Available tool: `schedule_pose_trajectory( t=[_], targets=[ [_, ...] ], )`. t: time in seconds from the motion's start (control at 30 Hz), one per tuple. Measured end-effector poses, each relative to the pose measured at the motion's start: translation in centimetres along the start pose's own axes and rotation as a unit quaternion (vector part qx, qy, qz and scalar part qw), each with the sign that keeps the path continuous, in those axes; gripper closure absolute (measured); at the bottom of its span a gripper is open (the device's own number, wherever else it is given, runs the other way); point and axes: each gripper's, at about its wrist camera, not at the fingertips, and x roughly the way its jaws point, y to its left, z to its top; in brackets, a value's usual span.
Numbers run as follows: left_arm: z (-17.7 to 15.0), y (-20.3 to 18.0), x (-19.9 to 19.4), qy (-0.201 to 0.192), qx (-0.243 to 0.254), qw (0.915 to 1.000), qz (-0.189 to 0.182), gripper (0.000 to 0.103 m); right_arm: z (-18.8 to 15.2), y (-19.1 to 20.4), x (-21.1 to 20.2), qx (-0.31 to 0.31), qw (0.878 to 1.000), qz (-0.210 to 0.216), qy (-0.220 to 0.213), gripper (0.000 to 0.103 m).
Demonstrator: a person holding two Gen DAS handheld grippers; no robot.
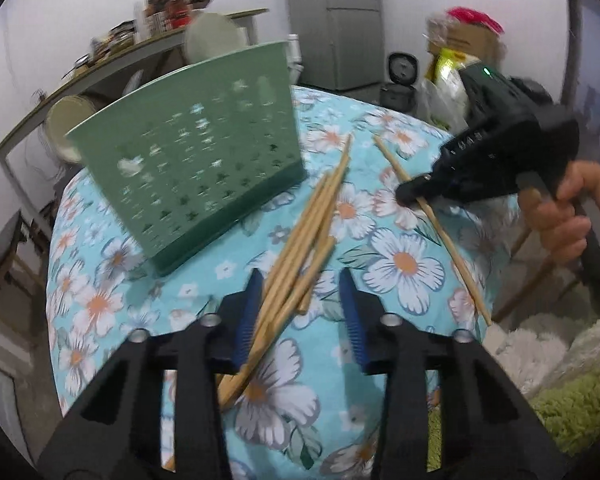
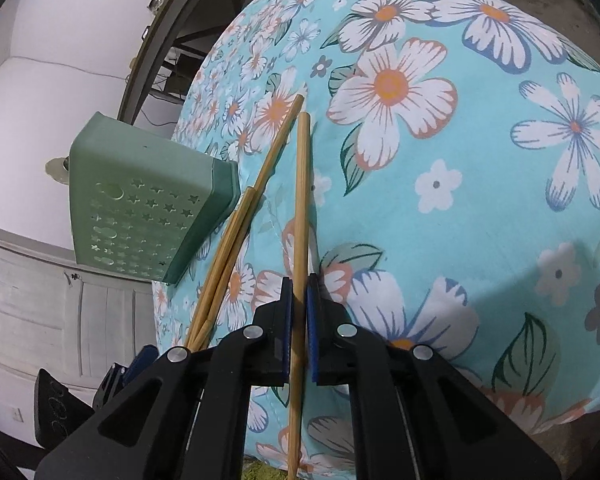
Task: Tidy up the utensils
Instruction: 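Close the left tool on the chopstick bundle while the right tool holds a chopstick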
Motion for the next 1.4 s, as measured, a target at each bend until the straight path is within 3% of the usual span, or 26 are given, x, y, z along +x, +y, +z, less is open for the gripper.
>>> schedule_pose_trajectory(
  t=[0.2,0.6,1.17,1.4],
  targets=[
    [1.3,-1.2,2.1,0.015,0.049,0.9986,-0.013,0.083,-0.1,-0.2,-0.1,0.005,1.000,0.005,-0.001,0.096],
    [2.1,-2.3,5.1,0.043,0.082,0.9957,-0.007,0.094,-0.4,-0.4,-0.2,0.007,1.000,0.008,-0.001,0.096],
    [2.6,-1.9,6.9,0.066,0.103,0.9924,-0.014,0.094,-0.1,-0.1,-0.4,0.014,1.000,0.000,0.003,0.097],
    [2.9,-1.8,6.3,0.057,0.098,0.9935,-0.013,0.095,-0.1,-0.1,-0.2,0.016,1.000,0.000,0.003,0.097]
  ],
)
